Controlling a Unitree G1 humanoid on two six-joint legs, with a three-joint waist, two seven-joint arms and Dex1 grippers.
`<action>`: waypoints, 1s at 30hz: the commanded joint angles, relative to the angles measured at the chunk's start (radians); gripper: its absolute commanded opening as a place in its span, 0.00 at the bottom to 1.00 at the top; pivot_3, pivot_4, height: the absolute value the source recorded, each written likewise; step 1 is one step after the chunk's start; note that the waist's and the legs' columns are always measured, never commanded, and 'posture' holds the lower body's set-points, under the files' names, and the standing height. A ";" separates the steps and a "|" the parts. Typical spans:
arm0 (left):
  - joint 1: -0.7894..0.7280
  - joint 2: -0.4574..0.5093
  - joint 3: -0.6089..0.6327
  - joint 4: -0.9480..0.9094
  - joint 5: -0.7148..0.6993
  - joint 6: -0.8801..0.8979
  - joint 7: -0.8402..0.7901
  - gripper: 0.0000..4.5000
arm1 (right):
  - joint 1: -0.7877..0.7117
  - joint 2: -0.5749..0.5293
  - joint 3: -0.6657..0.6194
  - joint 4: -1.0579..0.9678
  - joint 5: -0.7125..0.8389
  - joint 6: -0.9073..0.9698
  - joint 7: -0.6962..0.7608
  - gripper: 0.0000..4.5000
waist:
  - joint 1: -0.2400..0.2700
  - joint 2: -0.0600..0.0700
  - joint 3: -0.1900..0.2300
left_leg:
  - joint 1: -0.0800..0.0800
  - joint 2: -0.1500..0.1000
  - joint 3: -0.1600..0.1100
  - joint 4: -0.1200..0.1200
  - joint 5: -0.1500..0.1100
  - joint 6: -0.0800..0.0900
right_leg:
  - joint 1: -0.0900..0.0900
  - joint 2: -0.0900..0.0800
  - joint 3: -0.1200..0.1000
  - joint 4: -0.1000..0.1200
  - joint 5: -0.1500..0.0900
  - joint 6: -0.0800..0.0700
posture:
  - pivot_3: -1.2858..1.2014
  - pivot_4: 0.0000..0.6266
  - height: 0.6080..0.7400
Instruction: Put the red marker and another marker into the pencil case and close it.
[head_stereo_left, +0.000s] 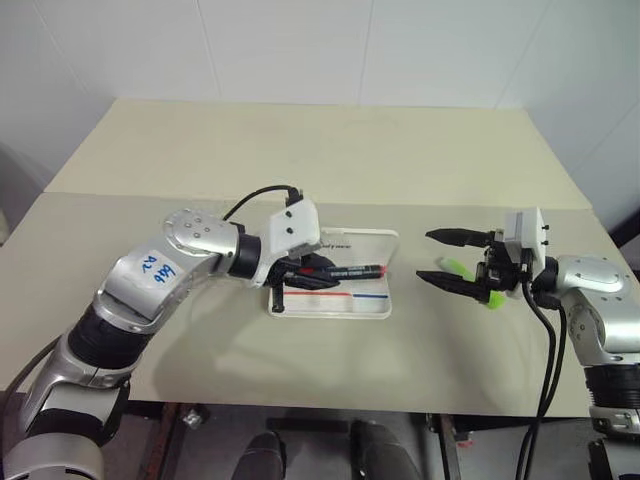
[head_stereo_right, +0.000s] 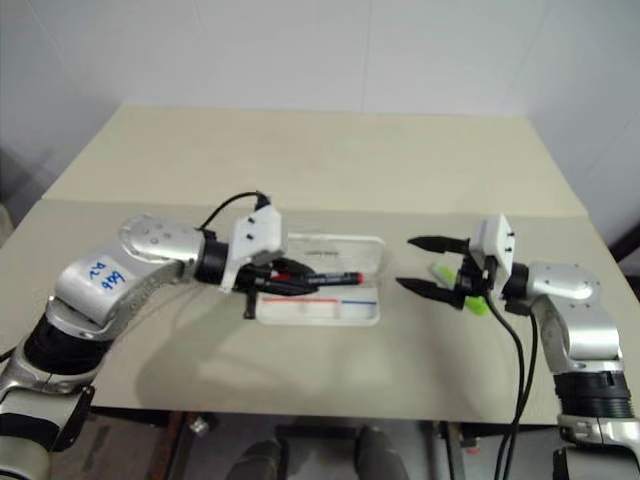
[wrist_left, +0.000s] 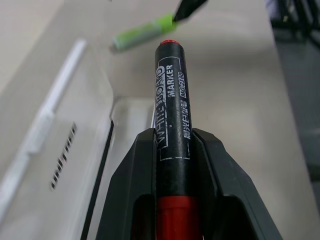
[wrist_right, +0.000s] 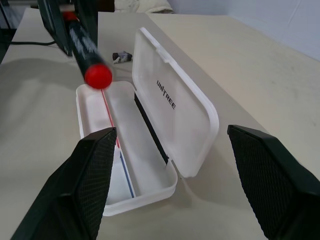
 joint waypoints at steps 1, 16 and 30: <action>-0.008 -0.011 -0.029 0.072 0.093 -0.081 0.011 0.14 | 0.009 -0.018 -0.053 -0.029 0.006 -0.022 -0.022 1.00 | 0.001 0.000 0.000 | 0.000 0.000 0.000 0.000 0.000 0.000 | 0.000 0.000 0.000 0.000 0.000 0.000 | 0.52 0.24 1.00; -0.078 -0.180 -0.082 0.383 0.306 -0.324 -0.004 0.14 | 0.039 0.003 -0.042 -0.070 0.000 -0.013 -0.090 1.00 | 0.002 0.000 0.000 | -0.001 0.000 0.000 0.001 0.000 0.001 | 0.000 0.000 0.000 0.000 0.000 0.000 | 0.52 0.24 1.00; -0.079 -0.268 -0.060 0.384 0.332 -0.312 -0.021 0.60 | 0.074 -0.014 -0.054 -0.105 0.003 0.004 -0.132 1.00 | 0.004 0.000 0.000 | -0.001 -0.001 0.000 0.002 0.000 0.001 | 0.001 -0.001 0.000 0.001 0.000 0.001 | 0.52 0.24 1.00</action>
